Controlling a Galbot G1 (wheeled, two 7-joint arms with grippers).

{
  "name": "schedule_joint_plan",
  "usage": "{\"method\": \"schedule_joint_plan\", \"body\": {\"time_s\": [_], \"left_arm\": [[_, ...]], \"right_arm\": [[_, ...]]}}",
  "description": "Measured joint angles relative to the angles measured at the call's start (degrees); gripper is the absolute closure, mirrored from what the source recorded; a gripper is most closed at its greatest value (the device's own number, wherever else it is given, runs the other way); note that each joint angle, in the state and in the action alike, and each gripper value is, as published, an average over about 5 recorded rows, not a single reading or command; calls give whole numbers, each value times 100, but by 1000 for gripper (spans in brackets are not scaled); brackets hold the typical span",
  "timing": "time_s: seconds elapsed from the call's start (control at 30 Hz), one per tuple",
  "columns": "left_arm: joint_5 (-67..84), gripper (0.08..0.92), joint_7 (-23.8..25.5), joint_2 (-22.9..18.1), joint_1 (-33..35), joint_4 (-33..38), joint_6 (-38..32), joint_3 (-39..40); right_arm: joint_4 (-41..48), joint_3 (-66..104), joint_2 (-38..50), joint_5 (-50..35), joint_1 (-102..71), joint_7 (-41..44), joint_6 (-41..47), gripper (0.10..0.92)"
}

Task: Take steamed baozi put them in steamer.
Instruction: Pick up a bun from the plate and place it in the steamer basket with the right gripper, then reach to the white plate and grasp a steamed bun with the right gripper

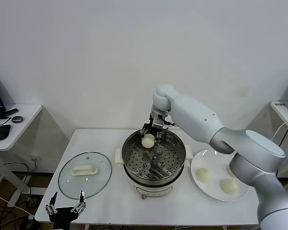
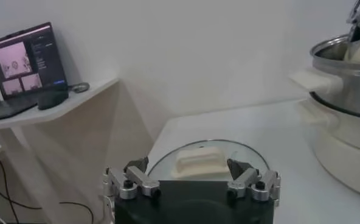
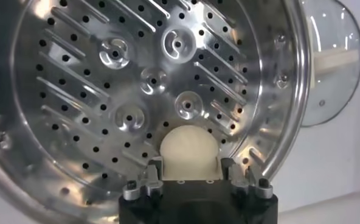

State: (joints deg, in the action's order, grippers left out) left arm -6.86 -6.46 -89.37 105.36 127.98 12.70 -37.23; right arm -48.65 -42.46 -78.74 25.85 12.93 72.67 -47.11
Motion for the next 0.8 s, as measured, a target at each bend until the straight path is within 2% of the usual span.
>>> {"method": "schedule_joint_plan", "body": {"time_s": [0.1,0.2,0.43,0.57,0.8], "left_arm": [[3,177,-2,11,-4,-11,2,-3],[2,177,11,11,-12,-5,9,11],[8,177,44,35,-9,47,34,16],[35,177,61,50,-38,35,55,24],[104,177,89,111,-88,35,82,27]], "right_arm": [[10,-5,19,-34,-1,-43,-1,254],[-4,26,56,-119,18,-43,14,212],[-408,120,392,-631,238,119,530,203],[-861,111,844,-1219,500,207,1439,203],[-1522,53,1820,-2034,771,391,3724,203]]}}
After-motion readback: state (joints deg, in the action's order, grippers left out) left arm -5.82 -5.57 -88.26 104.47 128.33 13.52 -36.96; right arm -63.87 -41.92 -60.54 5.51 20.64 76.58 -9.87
